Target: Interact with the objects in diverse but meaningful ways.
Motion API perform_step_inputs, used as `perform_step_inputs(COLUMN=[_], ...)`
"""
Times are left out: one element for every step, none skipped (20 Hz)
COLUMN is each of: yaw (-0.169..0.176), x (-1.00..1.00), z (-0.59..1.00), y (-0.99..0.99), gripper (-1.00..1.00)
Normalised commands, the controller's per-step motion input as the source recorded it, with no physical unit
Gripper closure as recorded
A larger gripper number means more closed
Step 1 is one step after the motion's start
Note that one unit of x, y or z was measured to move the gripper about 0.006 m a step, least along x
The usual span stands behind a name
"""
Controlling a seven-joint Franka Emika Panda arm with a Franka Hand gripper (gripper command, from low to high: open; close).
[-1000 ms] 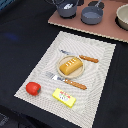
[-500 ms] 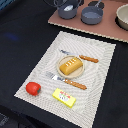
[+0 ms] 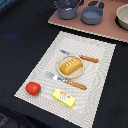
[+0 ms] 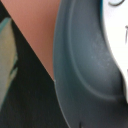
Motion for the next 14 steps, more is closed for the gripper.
perform_step_inputs(yaw=[0.0,0.0,0.0,0.0,0.0,-0.009,-0.016,-0.018,-0.023,-0.03,-0.04,-0.056,-0.07,-0.077], x=[0.08,0.19,0.3,0.49,0.68,0.74,0.85,0.93,0.95,0.92,0.89,0.86,0.82,0.8], z=[0.95,0.86,0.83,0.79,0.72,0.65,0.59,0.53,0.48,0.44,0.43,0.42,0.39,0.39], y=[0.27,0.17,0.11,0.0,0.0,-0.12,-0.14,-0.18,-0.25,-0.29,-0.33,-0.38,-0.43,-0.44], gripper=[-1.0,-1.0,-1.0,-1.0,-1.0,-1.0,-1.0,-1.0,-1.0,-1.0,-1.0,-1.0,-1.0,-1.0])
